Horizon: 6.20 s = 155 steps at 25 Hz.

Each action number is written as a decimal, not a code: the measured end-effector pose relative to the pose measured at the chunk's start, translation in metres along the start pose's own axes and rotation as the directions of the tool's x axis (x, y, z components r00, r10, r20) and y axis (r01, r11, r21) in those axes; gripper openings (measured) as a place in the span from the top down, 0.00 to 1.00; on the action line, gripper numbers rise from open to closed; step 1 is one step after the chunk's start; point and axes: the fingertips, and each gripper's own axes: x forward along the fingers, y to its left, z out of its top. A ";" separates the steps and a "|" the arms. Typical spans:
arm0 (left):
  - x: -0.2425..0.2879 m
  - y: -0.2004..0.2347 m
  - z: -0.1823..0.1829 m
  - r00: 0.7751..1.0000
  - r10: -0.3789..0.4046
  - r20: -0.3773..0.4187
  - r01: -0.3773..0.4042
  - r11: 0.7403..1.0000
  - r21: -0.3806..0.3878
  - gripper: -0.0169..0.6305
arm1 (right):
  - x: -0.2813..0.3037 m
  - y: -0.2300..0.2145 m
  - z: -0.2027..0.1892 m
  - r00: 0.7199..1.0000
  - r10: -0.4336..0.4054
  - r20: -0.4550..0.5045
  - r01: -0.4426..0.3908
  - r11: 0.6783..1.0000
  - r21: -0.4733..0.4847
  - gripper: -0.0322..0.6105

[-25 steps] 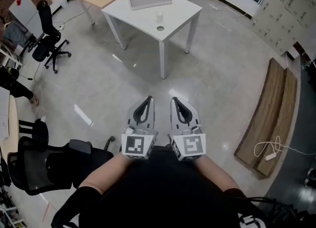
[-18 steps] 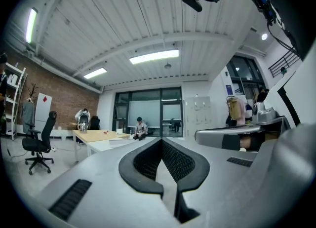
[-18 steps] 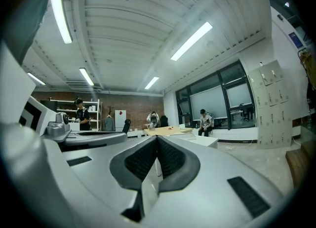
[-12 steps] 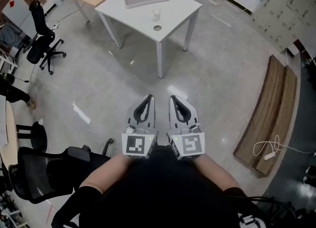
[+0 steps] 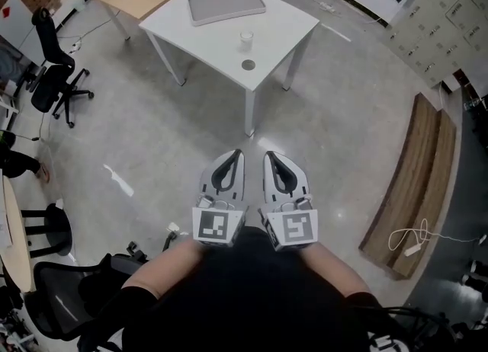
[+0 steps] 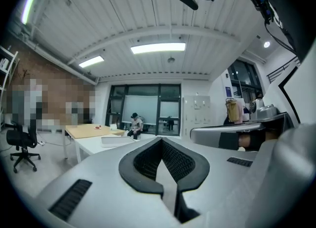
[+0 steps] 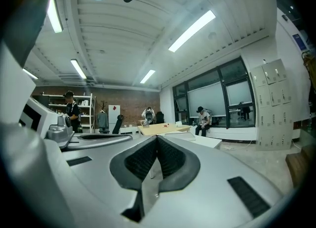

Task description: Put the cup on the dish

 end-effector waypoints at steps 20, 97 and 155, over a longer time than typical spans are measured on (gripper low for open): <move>0.098 0.128 -0.001 1.000 -0.011 -0.019 0.010 0.999 -0.033 0.96 | 0.166 0.004 0.017 1.000 -0.018 0.000 0.018 1.000 -0.019 0.93; 0.567 0.341 -0.186 0.927 -0.078 -0.368 0.057 0.996 -0.067 0.96 | 0.623 -0.208 -0.199 0.839 0.141 -0.525 -0.140 0.989 0.042 0.55; 0.720 0.439 -0.117 0.960 0.021 -0.280 -0.029 0.999 -0.023 0.96 | 0.829 -0.279 -0.075 0.895 0.137 -0.424 -0.179 0.982 -0.060 0.55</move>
